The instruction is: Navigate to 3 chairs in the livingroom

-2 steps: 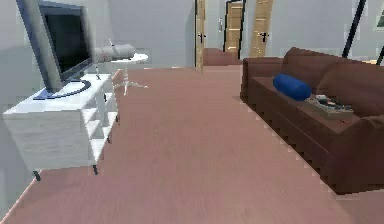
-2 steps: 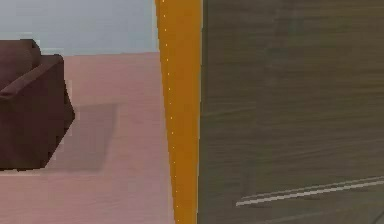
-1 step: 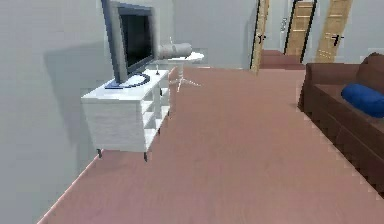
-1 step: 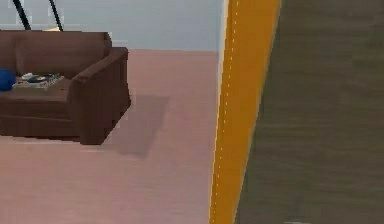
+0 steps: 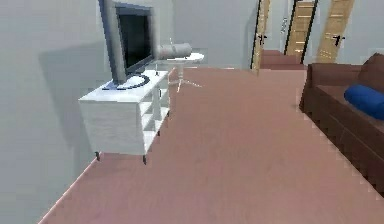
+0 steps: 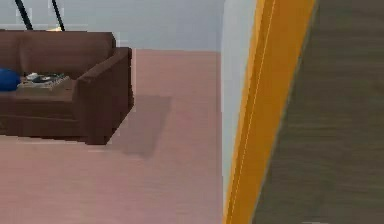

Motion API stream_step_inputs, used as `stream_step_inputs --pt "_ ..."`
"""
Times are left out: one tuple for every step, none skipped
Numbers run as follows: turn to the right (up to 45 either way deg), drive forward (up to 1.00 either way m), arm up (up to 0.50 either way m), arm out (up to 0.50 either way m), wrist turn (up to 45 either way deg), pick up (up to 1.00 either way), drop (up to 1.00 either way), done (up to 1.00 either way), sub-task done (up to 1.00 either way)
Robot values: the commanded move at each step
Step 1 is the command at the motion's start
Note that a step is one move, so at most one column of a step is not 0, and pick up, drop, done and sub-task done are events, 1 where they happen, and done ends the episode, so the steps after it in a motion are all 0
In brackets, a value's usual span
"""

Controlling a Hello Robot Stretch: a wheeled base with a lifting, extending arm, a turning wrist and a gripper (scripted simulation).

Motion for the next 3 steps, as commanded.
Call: stream_step_inputs --pt "24.0 0.00 0.00 0.00 0.0 0.00 0.00 0.00 0.00" --pt "0.0 1.00 0.00 0.00 0.0 0.00 0.00 0.00 0.00" --pt "0.0 1.00 0.00 0.00 0.0 0.00 0.00 0.00 0.00"
